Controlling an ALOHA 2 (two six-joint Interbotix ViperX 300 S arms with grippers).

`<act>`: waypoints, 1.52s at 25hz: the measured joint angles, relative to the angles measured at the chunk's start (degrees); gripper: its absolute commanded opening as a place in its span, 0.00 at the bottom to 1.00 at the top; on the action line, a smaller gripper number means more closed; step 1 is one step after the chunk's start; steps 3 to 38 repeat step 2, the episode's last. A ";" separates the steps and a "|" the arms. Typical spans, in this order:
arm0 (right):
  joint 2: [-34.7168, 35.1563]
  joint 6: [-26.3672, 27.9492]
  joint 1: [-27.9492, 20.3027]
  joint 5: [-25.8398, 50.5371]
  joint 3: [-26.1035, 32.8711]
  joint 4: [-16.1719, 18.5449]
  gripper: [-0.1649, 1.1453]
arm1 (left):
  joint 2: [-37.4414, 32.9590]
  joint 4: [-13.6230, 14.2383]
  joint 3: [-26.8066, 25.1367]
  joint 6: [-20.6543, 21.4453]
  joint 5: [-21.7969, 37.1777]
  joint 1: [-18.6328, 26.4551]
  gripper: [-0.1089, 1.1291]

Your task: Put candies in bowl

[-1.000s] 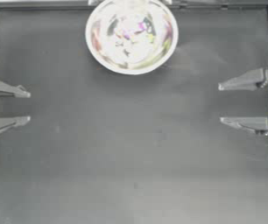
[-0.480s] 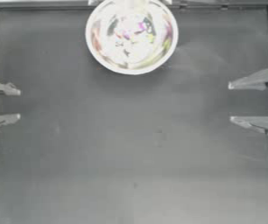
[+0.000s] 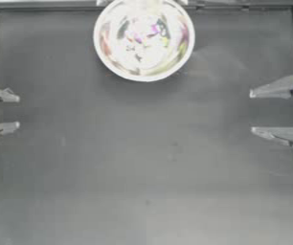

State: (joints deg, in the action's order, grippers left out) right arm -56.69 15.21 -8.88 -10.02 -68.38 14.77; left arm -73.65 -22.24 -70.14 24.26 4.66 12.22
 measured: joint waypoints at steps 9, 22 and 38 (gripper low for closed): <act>-0.09 -0.09 -0.09 0.00 0.00 0.00 0.86 | 0.00 0.00 0.00 0.00 -0.18 0.00 0.79; -0.09 -0.09 -0.09 0.00 0.00 0.00 0.86 | 0.00 0.00 0.00 0.00 -0.18 0.00 0.79; -0.09 -0.09 -0.09 0.00 0.00 0.00 0.86 | 0.00 0.00 0.00 0.00 -0.18 0.00 0.79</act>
